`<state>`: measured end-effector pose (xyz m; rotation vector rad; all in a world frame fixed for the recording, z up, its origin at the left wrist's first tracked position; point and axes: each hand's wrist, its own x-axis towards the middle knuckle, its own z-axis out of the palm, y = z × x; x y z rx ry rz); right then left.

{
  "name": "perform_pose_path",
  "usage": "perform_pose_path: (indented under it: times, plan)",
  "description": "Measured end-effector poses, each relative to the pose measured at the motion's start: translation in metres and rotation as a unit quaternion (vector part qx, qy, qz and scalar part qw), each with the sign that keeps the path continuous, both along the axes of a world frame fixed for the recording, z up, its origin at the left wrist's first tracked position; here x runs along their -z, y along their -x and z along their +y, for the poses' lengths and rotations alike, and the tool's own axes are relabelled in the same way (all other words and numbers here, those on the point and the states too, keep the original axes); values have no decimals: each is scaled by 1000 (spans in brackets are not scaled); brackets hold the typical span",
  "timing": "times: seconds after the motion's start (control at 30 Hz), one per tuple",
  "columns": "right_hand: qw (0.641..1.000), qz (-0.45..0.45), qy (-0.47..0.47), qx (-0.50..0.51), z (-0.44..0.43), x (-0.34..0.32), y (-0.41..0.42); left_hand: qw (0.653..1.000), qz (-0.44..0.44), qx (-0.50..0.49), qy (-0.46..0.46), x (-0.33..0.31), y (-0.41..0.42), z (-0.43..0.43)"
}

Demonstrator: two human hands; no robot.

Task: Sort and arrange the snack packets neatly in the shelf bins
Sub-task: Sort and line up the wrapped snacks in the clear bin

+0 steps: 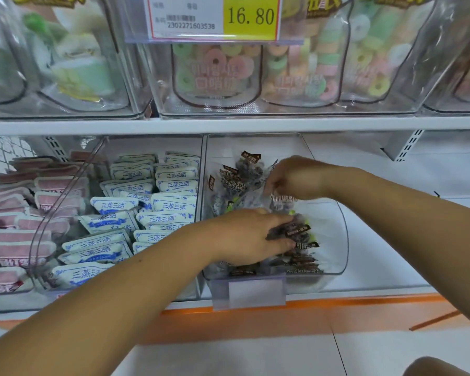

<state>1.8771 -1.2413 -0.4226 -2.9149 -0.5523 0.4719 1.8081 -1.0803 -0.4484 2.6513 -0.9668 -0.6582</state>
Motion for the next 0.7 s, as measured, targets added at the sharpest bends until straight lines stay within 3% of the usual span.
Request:
perform_pose_path:
  times: [0.1, 0.2, 0.37, 0.6, 0.7]
  plan:
    - [999, 18, -34, 2, -7, -20, 5, 999, 36, -31, -13, -4, -8, -3]
    - [997, 75, 0, -29, -8, -22, 11, 997, 50, -66, 7, -8, -16, -6]
    - [997, 71, -21, -32, -13, -17, 14, 976, -130, -151, 87, -4, -12, 3]
    - [996, 49, 43, -56, -12, -22, 20, 974, -60, -170, 138, 5, -17, -23]
    - [994, 105, -27, -20, -22, -41, 29, 964, 3, -206, 168, 6, -22, -16]
